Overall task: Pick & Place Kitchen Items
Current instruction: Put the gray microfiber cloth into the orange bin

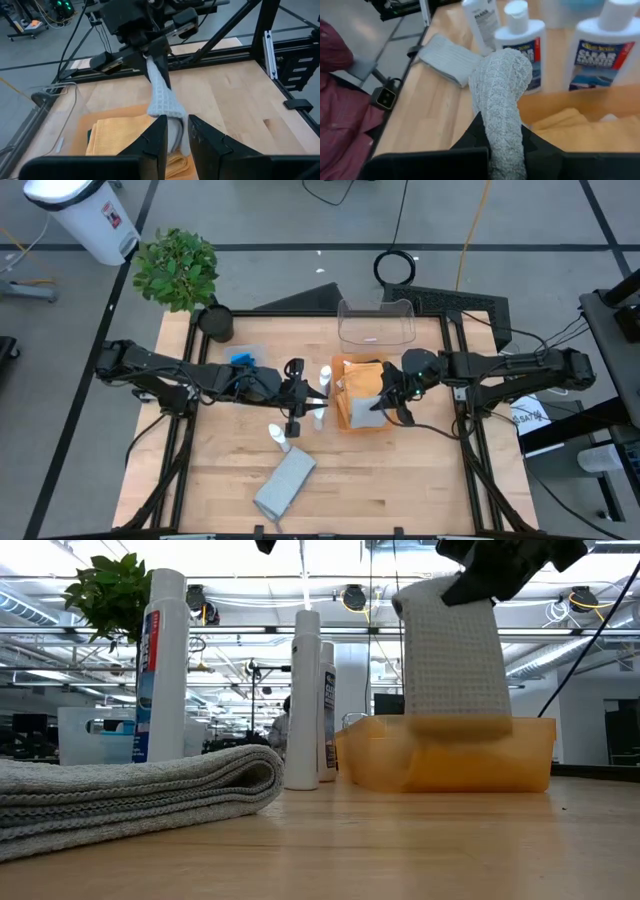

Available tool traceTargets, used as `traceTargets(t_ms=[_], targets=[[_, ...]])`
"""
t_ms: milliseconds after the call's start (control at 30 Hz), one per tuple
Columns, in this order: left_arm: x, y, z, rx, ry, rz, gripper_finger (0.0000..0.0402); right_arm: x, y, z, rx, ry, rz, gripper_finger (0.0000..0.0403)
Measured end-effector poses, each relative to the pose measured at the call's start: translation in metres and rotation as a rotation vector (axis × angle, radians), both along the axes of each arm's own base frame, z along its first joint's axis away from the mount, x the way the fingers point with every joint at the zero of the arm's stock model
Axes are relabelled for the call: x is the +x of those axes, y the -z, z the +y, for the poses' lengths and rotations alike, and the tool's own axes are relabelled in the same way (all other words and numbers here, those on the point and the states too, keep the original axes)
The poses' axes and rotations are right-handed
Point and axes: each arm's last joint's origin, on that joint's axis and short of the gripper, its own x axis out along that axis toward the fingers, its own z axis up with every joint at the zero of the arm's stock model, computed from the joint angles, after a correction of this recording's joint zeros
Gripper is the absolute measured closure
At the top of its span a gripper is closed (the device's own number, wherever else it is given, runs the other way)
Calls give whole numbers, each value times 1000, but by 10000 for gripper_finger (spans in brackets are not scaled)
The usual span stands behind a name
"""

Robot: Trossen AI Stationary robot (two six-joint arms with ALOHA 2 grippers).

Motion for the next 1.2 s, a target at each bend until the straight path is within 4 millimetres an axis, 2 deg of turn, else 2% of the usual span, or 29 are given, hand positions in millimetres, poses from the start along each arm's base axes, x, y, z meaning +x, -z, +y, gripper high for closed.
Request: traceTargets(t_ms=[467,567,667,800,1000,1100,1200], targets=[[0,0,0,0,-1,0,325,1,0,-2,-96,45,-17,399],[0,0,0,0,0,1,325,-1,-6,-3,-163,47,-54,399],[0,0,0,0,0,1,325,-4,-24,-4,-200,90,-118,399],[0,0,0,0,-1,-2,325,-8,-58,-6,-207,148,-161,399],[0,-1,0,-1,-1,-8,325,-11,-108,-11,-364,265,-46,399],[1,-1,0,-2,-1,-12,325,-12,-125,-11,-446,199,-28,399],[1,-1,0,-2,-1,-12,325,-16,-135,-9,-442,122,-55,399]])
